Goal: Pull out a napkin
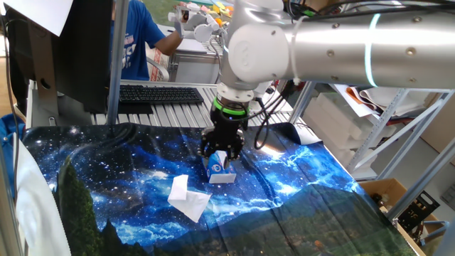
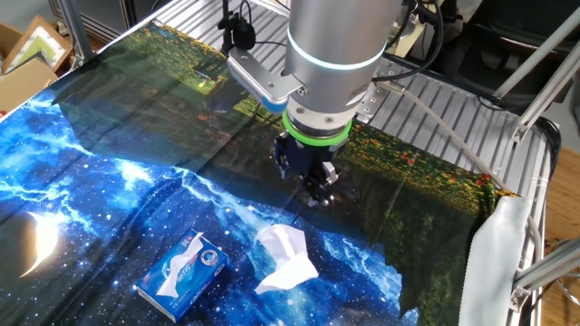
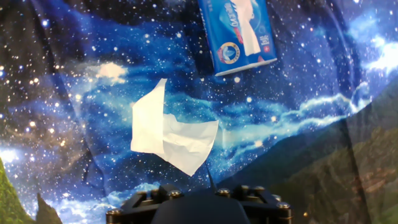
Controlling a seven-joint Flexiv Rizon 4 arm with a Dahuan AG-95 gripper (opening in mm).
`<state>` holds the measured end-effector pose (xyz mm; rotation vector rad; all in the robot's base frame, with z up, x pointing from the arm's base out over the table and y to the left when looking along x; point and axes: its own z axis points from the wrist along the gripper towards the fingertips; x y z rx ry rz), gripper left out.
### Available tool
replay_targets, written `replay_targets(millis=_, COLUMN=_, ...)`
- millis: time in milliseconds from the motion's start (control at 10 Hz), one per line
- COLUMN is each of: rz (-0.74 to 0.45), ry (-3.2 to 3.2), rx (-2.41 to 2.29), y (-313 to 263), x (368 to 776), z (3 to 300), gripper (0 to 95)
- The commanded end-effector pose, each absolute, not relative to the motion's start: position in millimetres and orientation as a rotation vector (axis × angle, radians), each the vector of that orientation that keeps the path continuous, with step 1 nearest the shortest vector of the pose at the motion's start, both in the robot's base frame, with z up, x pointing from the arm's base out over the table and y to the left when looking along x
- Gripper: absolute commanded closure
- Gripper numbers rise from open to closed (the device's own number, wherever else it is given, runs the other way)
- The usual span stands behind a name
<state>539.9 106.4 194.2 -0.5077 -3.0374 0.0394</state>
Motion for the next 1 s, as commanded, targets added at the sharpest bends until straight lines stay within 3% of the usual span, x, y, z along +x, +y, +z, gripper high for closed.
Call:
replay_targets(millis=100, rz=0.039, ry=-3.057, rx=-0.513, y=105.1, x=538.4, z=193.6, gripper=19.0)
replay_targets(millis=200, rz=0.038, ry=-3.057, rx=-0.512, y=105.0, x=538.4, z=193.6, gripper=19.0)
replay_targets(millis=300, rz=0.027, ry=-3.055, rx=-0.517, y=105.0, x=538.4, z=193.7, gripper=38.0)
replay_targets(millis=1000, rz=0.009, ry=-3.048, rx=-0.579, y=103.7, x=541.1, z=192.5, gripper=38.0)
